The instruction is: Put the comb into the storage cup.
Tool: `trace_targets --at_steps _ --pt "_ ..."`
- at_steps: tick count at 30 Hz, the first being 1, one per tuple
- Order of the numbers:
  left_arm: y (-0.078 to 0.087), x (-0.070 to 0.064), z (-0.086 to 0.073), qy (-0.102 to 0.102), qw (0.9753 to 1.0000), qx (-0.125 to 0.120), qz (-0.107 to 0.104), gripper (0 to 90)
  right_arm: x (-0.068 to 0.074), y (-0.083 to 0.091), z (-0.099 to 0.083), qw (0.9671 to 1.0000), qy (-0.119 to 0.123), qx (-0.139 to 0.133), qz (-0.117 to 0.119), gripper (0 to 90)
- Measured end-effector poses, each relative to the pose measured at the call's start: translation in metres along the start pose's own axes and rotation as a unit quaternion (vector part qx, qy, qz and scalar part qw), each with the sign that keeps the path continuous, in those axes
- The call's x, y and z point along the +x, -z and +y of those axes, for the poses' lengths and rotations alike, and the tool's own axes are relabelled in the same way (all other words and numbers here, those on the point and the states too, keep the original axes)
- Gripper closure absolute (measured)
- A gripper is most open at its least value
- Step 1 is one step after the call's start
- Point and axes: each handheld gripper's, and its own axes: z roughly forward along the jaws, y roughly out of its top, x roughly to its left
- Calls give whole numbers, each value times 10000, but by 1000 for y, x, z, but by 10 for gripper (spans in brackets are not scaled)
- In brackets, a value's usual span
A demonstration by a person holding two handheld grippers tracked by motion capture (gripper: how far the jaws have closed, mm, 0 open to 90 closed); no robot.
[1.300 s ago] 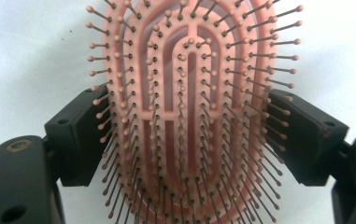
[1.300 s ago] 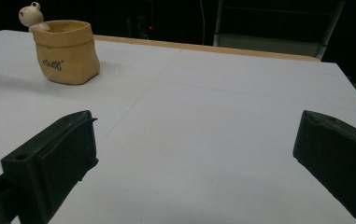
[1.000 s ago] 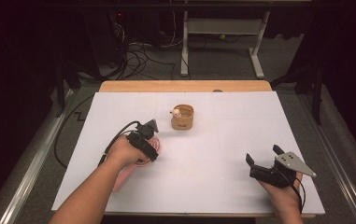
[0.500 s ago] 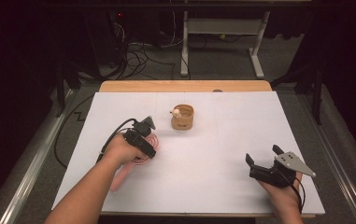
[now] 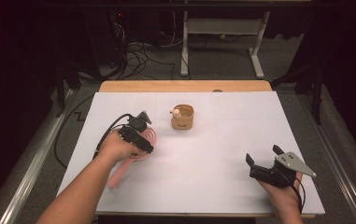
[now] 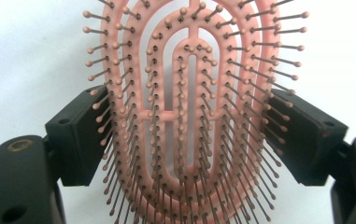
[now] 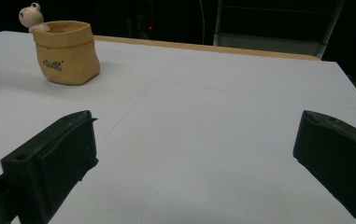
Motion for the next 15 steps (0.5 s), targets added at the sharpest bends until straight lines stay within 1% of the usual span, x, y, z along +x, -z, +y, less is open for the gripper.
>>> trace_targets --at_steps 1,2,3,4,5,7,8,9,10,12,13,14,15 --pt "2 0 0 -6 10000 -37 -42 202 0 0 0 10000 2 -3 2 3" --pt "5 0 -1 -7 9999 -122 -10 202 0 0 0 10000 2 -3 2 3" --pt "7 0 -2 10 9998 -182 -47 202 0 0 0 10000 2 -4 2 3" --pt "8 0 -2 -16 9998 -184 -100 202 0 0 0 10000 0 -4 1 3" --pt "10 0 -3 -7 9997 -263 -29 202 0 0 0 10000 -5 -6 0 3" --pt "12 0 -5 -35 9995 -299 -86 202 0 0 0 10000 -13 -1 -2 3" --pt "13 0 -5 -25 9993 -360 -43 202 0 0 0 10000 -13 -1 -2 3" --pt "14 0 -6 -40 9993 -357 -130 202 0 0 0 10000 -14 -1 -1 3" --pt "15 0 -6 -41 9990 -444 -92 202 0 0 0 10000 -14 -1 -1 3" --pt "17 0 -8 -55 9984 -532 -168 201 0 0 0 10000 -15 0 0 3" --pt "19 0 -8 -69 9981 -608 -106 202 0 1 0 10000 -12 -5 -9 3" --pt "21 0 -9 -68 9975 -688 -128 202 0 1 0 10000 -12 -5 -9 3" --pt "22 0 -9 -90 9970 -732 -219 201 0 1 0 10000 -12 -5 1 3"
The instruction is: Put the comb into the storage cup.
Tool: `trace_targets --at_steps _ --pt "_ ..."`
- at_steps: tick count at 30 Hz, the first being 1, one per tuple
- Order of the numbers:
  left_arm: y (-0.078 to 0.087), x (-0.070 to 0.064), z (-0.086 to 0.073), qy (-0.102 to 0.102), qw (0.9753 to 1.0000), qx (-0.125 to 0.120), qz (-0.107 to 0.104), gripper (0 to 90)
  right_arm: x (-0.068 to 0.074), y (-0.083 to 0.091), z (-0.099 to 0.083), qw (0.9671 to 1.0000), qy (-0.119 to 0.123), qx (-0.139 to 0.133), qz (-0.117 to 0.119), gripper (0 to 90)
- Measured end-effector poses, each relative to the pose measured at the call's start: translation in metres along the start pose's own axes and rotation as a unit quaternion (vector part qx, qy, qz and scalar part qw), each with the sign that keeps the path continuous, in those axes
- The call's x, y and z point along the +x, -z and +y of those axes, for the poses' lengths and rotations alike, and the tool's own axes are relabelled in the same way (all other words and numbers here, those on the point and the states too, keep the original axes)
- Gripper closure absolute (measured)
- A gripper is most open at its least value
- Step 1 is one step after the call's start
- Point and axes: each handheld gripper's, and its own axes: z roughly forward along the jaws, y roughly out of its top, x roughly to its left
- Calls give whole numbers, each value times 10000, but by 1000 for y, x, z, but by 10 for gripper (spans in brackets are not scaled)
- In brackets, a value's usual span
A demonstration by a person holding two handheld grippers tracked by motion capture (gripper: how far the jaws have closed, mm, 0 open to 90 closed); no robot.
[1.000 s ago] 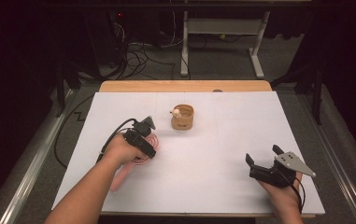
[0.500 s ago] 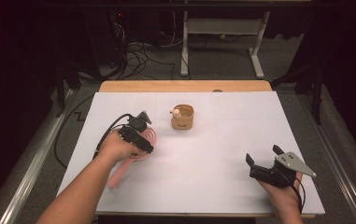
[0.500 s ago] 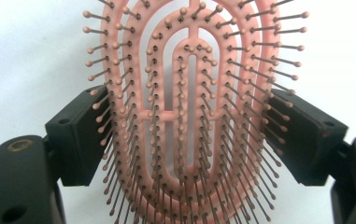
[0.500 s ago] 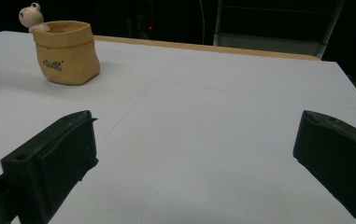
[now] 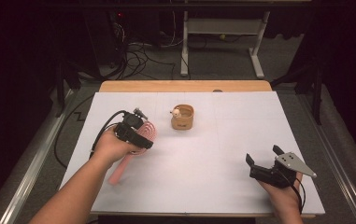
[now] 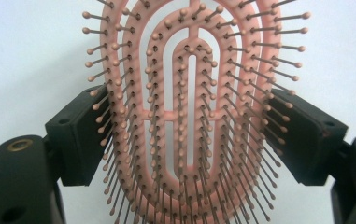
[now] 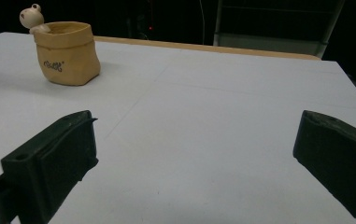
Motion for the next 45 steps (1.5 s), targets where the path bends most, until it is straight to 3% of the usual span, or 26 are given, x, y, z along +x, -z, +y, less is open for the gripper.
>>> trace_targets --at_steps 6,10,16,24,29,34,45 --pt "7 -2 -3 -33 9988 -492 8 201 0 0 0 10000 -4 -7 -8 3" --pt "8 -2 -6 -57 9979 -641 -21 201 0 0 0 10000 -19 -2 -9 3" --pt "14 -2 -12 -59 9942 -1077 -21 200 1 1 1 10000 0 -32 4 3" --pt "20 -1 -18 -88 9906 -1366 -12 201 1 2 1 10000 8 -71 -1 3" --pt "25 -1 -21 -79 9867 -1623 -34 201 1 2 1 10000 6 -72 -1 3" --pt "29 -3 -24 -274 9823 -1851 40 200 3 3 2 9999 80 -135 50 3" --pt "31 -1 -32 -236 9713 -2365 -25 201 3 3 2 9997 162 -145 77 3"
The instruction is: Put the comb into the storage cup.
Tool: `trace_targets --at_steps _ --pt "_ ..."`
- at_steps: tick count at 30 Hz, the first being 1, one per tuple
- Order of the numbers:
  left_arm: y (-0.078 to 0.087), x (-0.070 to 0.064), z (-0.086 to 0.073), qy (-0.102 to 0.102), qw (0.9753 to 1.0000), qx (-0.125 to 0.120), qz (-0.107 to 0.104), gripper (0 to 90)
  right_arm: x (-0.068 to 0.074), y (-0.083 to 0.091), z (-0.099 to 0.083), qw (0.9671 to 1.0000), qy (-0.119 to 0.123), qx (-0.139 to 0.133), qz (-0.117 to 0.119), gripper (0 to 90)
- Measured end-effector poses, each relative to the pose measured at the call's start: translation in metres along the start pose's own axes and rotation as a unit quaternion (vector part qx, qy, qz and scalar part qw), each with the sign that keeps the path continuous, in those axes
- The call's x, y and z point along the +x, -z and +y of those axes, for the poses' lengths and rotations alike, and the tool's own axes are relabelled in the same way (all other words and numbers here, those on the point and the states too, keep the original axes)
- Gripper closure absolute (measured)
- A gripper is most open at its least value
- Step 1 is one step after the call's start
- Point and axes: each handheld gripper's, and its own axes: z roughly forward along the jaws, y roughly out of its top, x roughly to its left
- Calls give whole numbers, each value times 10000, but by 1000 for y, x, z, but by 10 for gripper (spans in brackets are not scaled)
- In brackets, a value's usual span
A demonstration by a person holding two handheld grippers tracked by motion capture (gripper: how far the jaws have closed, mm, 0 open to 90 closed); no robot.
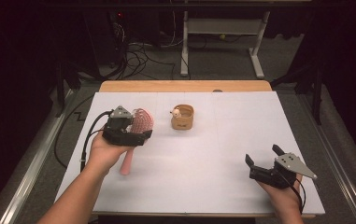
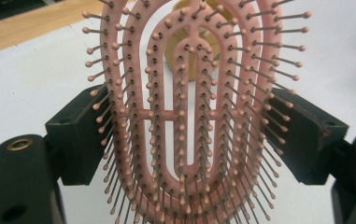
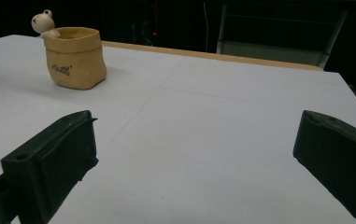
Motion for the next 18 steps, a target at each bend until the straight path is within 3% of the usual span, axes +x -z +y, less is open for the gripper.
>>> trace_targets --at_steps 9,18 --pt "4 0 -5 85 9992 -380 20 201 2 0 0 10000 50 -26 13 3" --pt "6 -4 -7 5 9968 -801 45 201 1 1 0 10000 21 -36 -15 3"
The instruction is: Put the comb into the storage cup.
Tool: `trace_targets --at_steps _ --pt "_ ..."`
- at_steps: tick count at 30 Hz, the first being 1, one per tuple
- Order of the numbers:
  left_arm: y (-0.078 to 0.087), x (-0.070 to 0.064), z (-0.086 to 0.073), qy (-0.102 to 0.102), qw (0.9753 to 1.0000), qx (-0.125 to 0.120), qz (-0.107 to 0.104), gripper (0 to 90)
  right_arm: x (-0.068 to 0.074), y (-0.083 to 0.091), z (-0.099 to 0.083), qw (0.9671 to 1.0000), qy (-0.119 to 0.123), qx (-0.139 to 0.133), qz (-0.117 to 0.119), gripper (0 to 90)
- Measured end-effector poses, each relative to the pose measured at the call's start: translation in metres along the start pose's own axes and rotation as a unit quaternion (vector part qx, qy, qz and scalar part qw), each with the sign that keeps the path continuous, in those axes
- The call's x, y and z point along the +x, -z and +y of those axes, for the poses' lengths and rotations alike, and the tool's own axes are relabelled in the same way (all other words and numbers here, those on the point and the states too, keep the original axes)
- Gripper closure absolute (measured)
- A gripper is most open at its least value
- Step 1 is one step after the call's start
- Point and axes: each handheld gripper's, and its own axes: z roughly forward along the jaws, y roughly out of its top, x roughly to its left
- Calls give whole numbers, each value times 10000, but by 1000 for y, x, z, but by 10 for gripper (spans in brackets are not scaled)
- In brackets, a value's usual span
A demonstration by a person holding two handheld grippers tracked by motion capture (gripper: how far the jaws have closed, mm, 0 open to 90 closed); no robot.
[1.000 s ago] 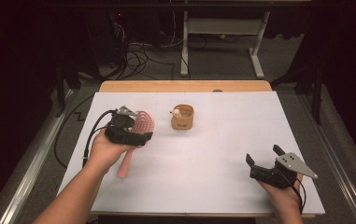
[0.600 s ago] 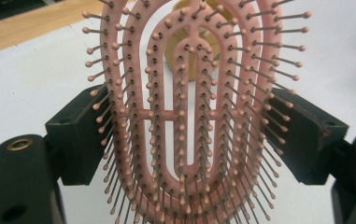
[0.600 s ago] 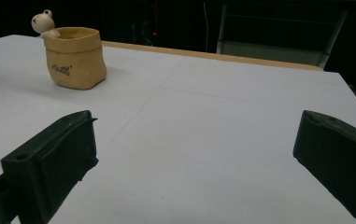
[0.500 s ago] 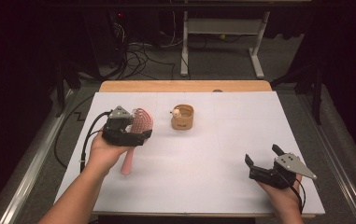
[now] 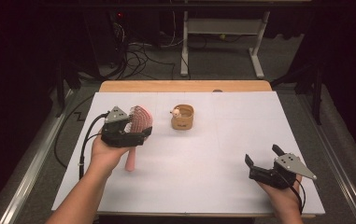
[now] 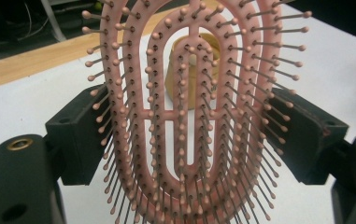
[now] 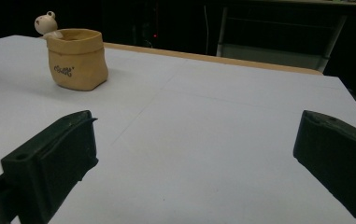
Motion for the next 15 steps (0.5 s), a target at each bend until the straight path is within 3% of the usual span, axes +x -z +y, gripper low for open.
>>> trace_targets --at_steps 10,12,15 --pt "2 3 -7 35 9994 -346 63 201 0 -1 -1 10000 1 4 36 3" --pt "2 4 -8 61 9993 -378 -28 200 0 -1 -1 10000 -1 14 36 3" --pt "1 4 -9 -16 9990 -438 -13 201 1 -2 -1 10000 8 17 61 3"
